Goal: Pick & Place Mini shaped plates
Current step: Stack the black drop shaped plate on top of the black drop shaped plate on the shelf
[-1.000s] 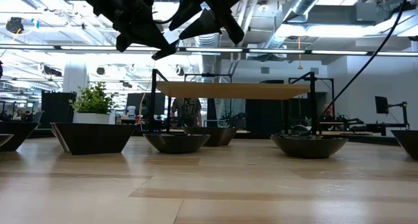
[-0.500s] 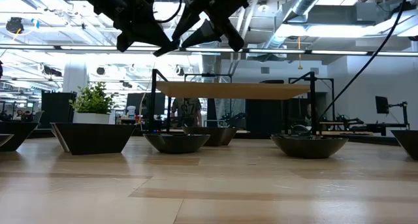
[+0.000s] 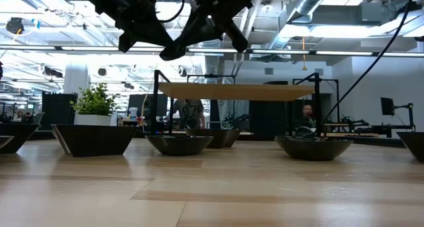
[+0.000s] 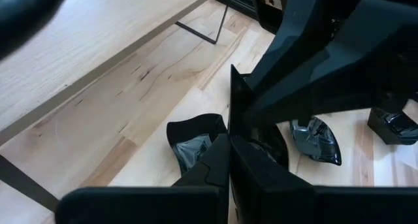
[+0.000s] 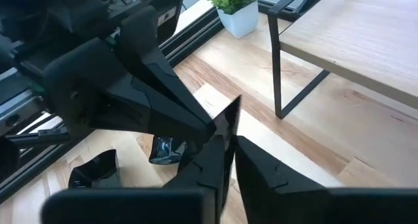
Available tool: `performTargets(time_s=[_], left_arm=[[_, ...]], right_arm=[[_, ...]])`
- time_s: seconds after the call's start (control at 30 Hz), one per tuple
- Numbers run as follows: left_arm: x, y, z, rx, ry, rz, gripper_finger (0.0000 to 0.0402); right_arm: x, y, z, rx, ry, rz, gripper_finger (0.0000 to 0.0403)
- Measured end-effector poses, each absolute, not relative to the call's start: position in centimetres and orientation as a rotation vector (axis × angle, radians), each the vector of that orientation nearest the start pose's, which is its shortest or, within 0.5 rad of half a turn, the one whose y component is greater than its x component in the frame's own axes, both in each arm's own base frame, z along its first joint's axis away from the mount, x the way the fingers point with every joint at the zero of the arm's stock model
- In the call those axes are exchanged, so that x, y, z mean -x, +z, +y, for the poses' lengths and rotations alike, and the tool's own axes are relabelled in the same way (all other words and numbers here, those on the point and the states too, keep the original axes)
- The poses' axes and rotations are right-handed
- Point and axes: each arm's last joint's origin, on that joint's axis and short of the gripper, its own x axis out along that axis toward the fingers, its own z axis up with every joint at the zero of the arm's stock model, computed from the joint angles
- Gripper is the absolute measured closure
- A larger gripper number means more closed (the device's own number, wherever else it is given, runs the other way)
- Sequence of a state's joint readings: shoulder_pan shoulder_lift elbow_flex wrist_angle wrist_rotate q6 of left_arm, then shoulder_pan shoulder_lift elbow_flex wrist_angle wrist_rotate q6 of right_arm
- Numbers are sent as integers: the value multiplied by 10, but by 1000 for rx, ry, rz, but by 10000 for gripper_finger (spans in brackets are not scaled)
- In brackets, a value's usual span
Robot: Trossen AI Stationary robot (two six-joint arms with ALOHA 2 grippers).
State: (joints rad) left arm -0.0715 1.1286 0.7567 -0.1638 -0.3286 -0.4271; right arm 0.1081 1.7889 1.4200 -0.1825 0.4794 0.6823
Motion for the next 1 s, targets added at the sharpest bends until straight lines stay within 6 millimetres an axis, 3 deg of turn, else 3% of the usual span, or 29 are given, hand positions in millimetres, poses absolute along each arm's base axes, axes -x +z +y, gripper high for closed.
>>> performTargets(time_s=[0.2,0.63,1.0], left_arm=[[-239,261,-8,310,357,457,395],[-240,261,-8,313,337,457,394],[-241,262,-9,333,274,463,298]], right_arm=[[-406,280,30,-495,-529,384,399],[-406,280,30,-494,-540,377,401],[-406,282,32,-510,-520,367,402]])
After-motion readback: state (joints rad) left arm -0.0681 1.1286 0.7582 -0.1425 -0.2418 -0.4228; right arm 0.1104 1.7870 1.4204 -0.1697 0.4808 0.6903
